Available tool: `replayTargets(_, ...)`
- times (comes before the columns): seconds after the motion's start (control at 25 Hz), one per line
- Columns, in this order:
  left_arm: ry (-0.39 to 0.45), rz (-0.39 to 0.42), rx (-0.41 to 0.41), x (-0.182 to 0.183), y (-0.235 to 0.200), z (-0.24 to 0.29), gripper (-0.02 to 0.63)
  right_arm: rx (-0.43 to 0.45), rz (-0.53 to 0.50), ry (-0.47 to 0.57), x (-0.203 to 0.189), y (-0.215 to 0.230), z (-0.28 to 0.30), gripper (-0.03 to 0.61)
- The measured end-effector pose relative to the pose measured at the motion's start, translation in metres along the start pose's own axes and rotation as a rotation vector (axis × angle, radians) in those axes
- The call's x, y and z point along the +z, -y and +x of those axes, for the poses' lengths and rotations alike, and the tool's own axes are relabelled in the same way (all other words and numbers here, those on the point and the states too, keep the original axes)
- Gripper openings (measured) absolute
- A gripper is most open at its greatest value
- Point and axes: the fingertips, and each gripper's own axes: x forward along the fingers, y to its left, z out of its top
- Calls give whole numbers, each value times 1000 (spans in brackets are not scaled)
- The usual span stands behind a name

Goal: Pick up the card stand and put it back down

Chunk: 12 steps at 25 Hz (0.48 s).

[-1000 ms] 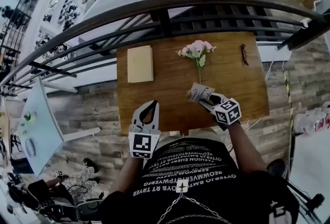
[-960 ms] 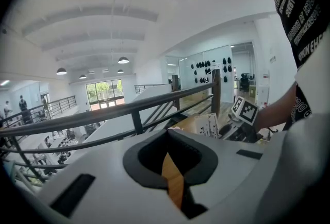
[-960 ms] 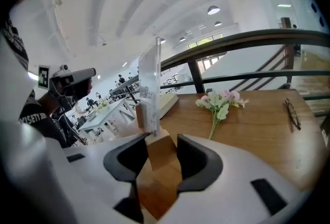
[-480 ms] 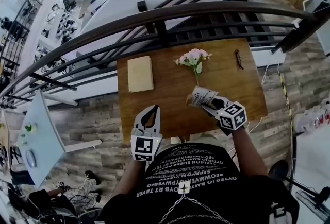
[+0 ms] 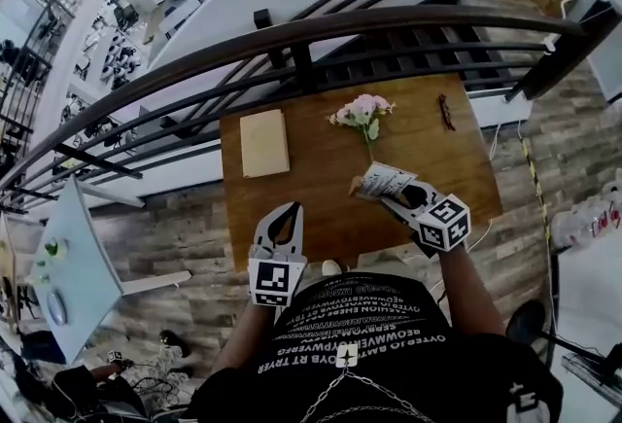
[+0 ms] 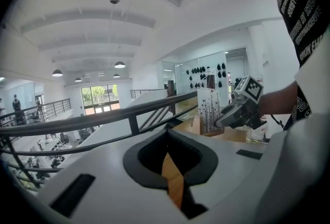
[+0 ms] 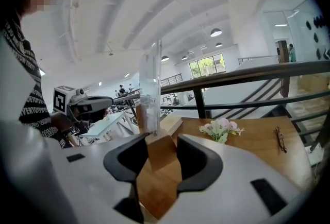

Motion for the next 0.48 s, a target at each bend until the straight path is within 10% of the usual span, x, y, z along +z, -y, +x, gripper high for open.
replayTargets(0.48, 6, 0, -2, -7, -10, -10, 20, 37, -58, 99, 33, -27, -3, 175)
